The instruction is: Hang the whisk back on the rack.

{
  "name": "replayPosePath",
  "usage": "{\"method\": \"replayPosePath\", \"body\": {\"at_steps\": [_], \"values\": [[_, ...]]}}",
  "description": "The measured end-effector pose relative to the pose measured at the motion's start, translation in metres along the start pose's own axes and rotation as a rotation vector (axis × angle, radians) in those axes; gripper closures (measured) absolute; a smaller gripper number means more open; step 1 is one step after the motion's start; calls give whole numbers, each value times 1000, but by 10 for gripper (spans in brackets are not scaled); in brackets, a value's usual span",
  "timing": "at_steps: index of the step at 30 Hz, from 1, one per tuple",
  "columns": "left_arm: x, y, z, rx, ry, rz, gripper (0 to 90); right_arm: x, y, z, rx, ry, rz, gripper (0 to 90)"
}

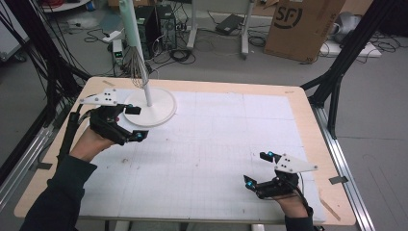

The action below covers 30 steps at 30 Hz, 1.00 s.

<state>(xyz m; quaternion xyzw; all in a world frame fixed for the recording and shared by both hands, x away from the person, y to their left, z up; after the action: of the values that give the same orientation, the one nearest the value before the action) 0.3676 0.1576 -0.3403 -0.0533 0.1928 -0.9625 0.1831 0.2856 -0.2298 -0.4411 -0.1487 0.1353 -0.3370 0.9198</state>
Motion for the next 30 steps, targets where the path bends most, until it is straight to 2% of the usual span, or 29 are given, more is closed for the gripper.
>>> {"method": "replayPosePath", "body": {"at_steps": [6, 8, 15, 20, 24, 30], "values": [[3, 1, -12, -29, -13, 31, 17, 0, -1, 1, 4, 3, -4, 4], [4, 0, -15, -36, -11, 63, 17, 0, -1, 1, 5, 6, -6, 4], [10, -3, -26, -53, -18, 91, 17, 0, 1, 2, 10, 11, -14, 4], [14, -9, -35, -33, -49, 124, 17, -2, 3, 3, 15, 18, -17, 4], [17, -11, -43, -34, -57, 148, 17, -2, 5, 6, 23, 22, -22, 4], [22, -18, -58, -6, -75, 177, 16, -2, 9, 10, 29, 24, -28, 4]]}}
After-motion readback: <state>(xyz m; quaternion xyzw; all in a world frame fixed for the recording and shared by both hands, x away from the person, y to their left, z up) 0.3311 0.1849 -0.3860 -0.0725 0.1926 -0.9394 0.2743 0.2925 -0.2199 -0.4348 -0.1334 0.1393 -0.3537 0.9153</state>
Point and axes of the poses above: each handheld gripper's, and its own axes: y roughly forward along the jaws, z roughly out of its top, x roughly to its right, the point moved 7 cm from there along y, roughly forward along the jaws, and after that the axes turned 7 degrees about y, right-handed, at the moved point
